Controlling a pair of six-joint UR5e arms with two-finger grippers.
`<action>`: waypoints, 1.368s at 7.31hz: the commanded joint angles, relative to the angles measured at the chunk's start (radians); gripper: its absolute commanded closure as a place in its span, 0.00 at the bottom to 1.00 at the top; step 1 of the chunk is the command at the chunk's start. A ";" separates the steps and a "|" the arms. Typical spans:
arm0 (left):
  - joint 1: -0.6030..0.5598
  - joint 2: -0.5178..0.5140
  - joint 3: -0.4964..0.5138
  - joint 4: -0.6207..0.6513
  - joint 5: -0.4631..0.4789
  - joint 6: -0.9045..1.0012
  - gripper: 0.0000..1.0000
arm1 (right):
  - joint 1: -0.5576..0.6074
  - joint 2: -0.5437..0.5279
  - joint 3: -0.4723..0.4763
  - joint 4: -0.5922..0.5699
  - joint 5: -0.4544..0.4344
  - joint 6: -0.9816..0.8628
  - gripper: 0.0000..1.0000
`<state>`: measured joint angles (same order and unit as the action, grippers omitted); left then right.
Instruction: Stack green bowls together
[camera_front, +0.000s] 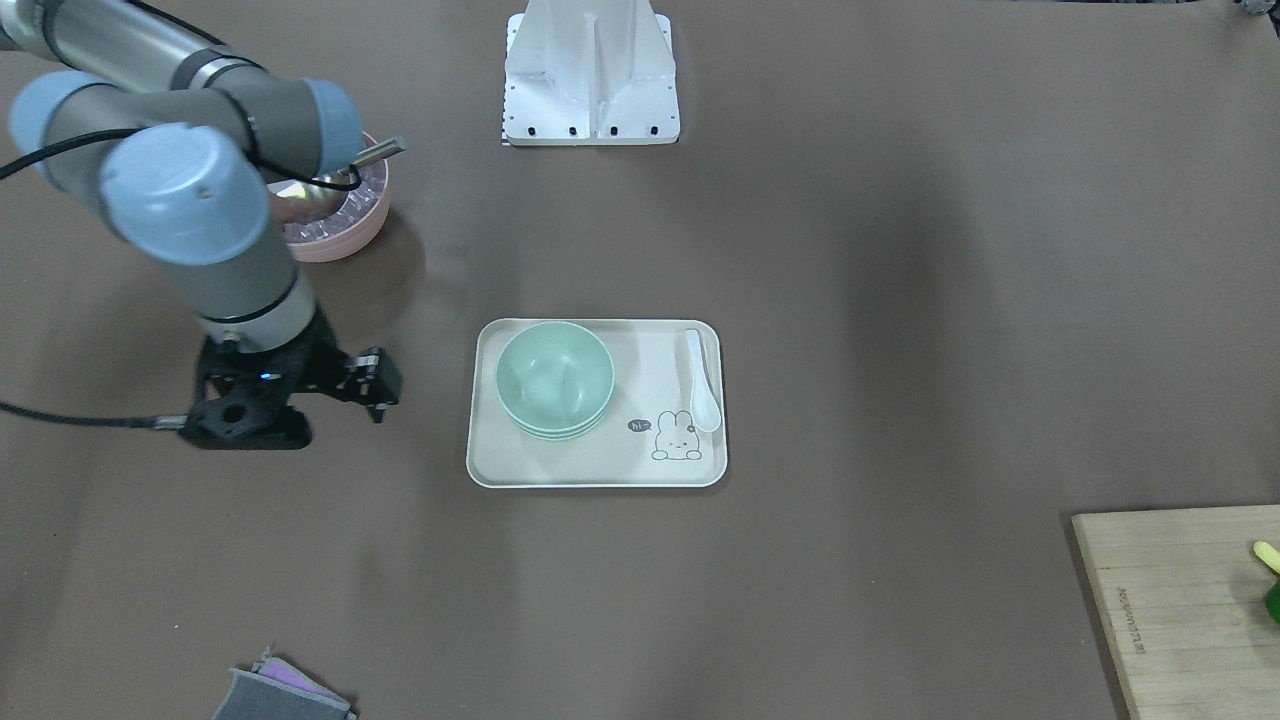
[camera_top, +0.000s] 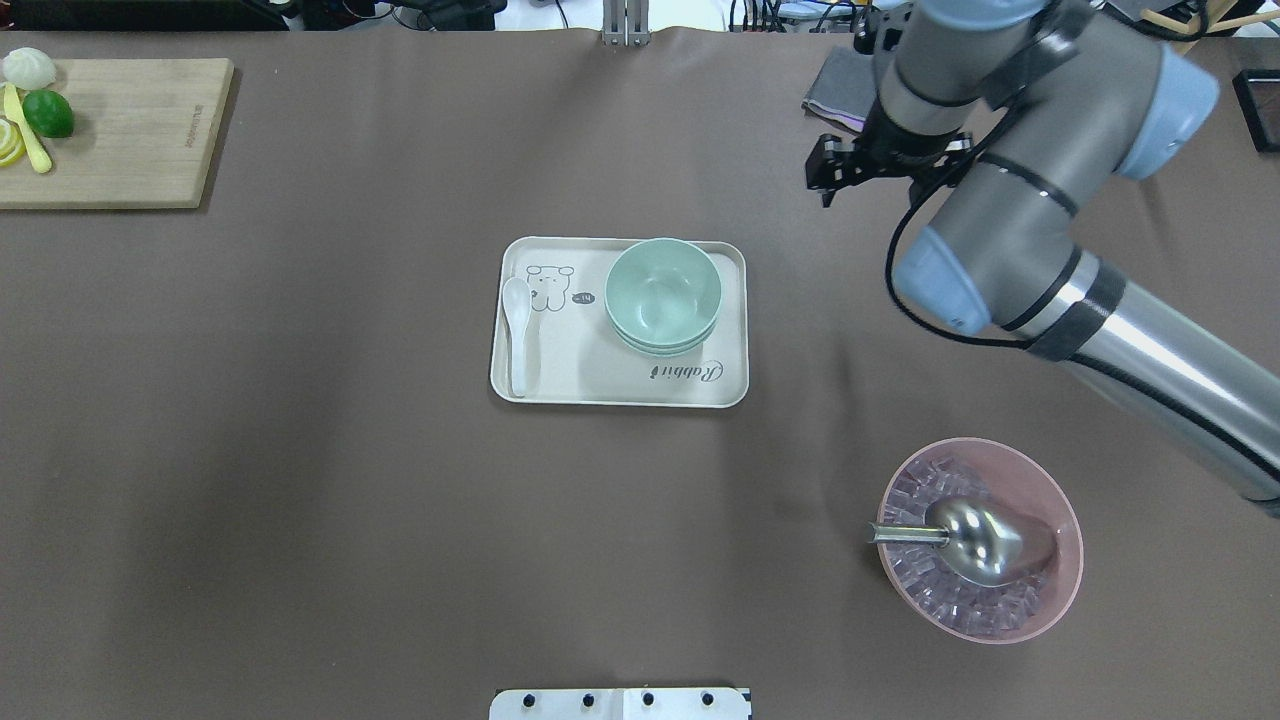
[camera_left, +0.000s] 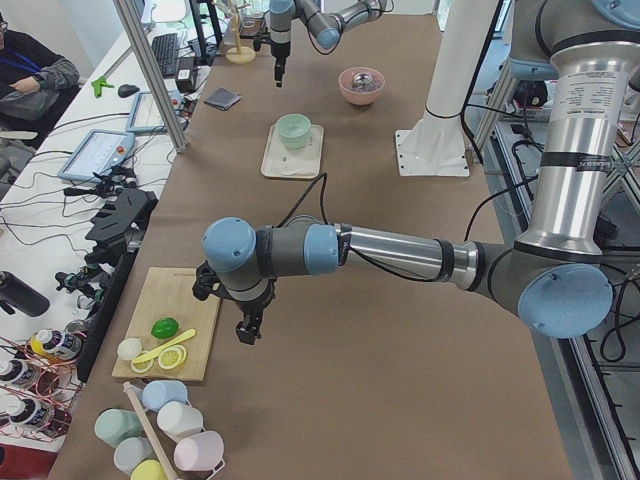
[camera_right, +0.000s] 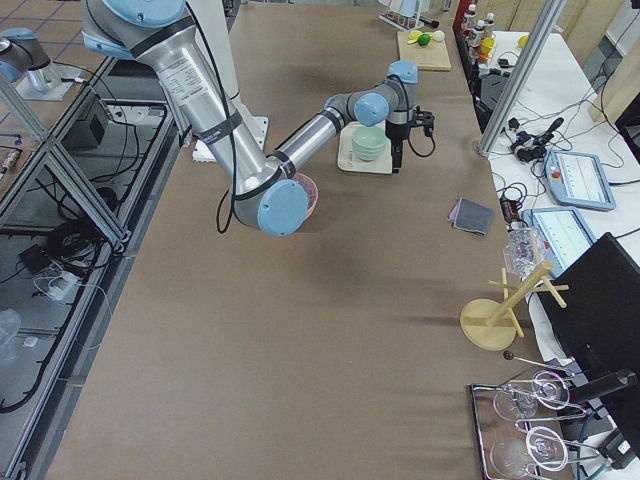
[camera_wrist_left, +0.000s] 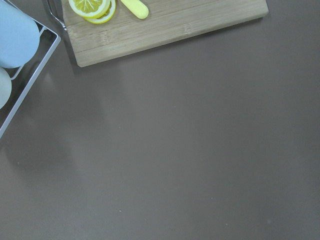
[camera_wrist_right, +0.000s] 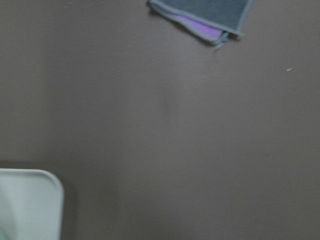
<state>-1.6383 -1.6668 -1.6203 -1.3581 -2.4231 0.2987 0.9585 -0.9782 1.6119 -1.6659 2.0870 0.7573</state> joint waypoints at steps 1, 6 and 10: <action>-0.002 0.002 0.011 -0.021 -0.001 -0.024 0.02 | 0.199 -0.149 -0.001 -0.009 0.096 -0.368 0.00; 0.000 0.015 0.008 -0.022 0.001 -0.016 0.02 | 0.521 -0.514 0.008 0.001 0.114 -0.767 0.00; 0.000 0.036 0.013 -0.115 0.009 -0.021 0.02 | 0.692 -0.623 0.123 0.000 0.157 -0.760 0.00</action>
<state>-1.6383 -1.6332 -1.6084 -1.4199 -2.4169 0.2803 1.6208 -1.5665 1.6979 -1.6732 2.2389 -0.0083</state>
